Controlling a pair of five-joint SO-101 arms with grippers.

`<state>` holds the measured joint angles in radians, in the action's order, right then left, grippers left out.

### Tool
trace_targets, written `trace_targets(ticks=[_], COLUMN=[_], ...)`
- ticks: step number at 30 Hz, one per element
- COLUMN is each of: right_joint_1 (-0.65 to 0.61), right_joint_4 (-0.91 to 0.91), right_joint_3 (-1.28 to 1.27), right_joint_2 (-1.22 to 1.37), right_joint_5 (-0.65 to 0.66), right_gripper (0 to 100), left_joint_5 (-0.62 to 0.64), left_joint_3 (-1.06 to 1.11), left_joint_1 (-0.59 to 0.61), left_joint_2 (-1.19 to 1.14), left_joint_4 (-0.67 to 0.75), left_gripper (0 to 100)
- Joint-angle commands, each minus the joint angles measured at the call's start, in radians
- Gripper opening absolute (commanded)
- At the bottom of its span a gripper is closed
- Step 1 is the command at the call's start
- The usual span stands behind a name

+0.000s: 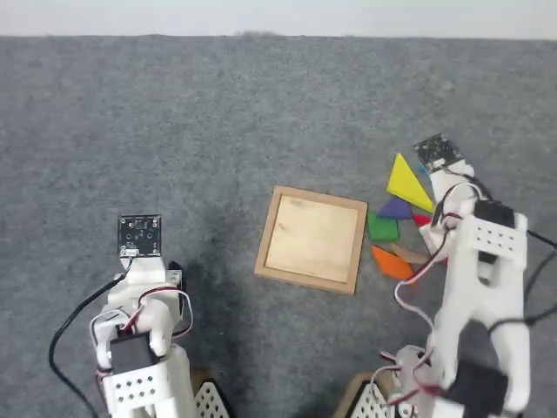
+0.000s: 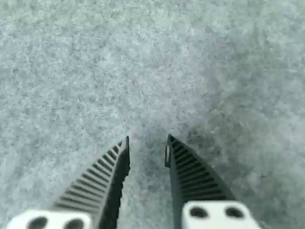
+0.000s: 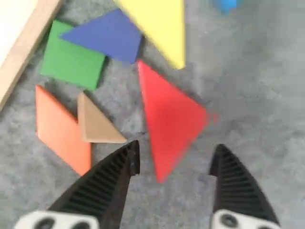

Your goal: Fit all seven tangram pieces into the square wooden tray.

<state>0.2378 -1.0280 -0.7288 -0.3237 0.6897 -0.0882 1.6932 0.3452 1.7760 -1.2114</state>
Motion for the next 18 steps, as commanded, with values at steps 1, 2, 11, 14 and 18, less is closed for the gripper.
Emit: trace_targets(ticks=[1,2,11,14,18], right_joint_1=[0.004,0.007,0.021,0.019,0.018], right_joint_4=[0.021,0.021,0.148,0.174,0.180], right_joint_3=[0.084,0.106,0.172,0.172,0.172], right_joint_2=[0.107,0.140,0.355,0.381,0.394], right_joint_5=[-0.021,-0.015,-0.003,0.000,0.060], right_gripper=[29.7,29.6,29.6,29.8,29.9], left_joint_5=[-0.011,-0.011,-0.011,-0.011,-0.011], left_joint_3=[-0.008,-0.008,-0.008,-0.008,-0.008], left_joint_1=[0.002,0.002,0.002,0.002,0.002], left_joint_2=[-0.003,-0.003,-0.003,-0.003,-0.003], left_joint_4=[-0.006,-0.006,-0.006,-0.006,-0.006], left_gripper=[12,12,12,12,12])
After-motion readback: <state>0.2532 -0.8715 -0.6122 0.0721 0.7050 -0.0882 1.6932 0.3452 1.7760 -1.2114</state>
